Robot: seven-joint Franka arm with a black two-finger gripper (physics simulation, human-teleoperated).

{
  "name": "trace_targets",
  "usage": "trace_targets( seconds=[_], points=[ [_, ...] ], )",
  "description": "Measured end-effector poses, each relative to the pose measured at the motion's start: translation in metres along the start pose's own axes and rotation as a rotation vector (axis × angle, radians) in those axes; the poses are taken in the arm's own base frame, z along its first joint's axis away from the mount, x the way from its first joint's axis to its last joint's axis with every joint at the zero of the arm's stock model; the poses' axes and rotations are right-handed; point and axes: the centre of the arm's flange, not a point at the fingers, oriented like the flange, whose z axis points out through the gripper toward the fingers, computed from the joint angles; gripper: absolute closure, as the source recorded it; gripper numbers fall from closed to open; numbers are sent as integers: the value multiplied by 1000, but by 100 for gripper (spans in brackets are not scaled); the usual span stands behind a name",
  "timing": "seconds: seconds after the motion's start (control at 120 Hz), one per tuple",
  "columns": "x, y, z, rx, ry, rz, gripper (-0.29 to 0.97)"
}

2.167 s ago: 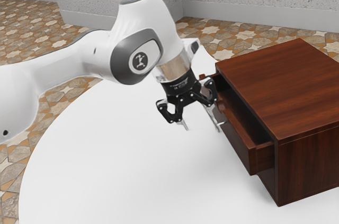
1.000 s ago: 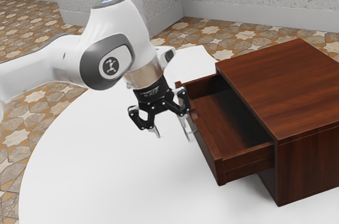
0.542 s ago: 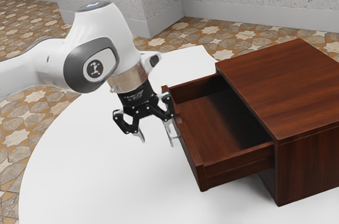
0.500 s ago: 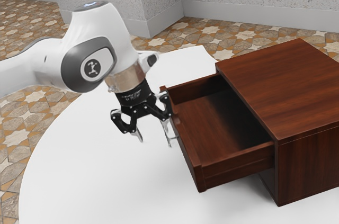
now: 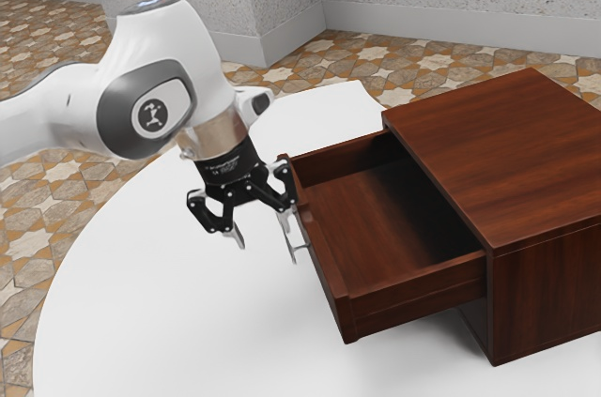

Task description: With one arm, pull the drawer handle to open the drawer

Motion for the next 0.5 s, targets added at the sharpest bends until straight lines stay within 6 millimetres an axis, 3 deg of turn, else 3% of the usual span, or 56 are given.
trace_targets(
  seconds=[0.092, 0.3, 0.5],
  points=[
    [-2, 1, -12, -19, 12, 7, 26],
    [-10, 8, -69, -132, 37, 17, 16],
    [-14, 12, -70, -163, -13, 14, 6]
  ],
)
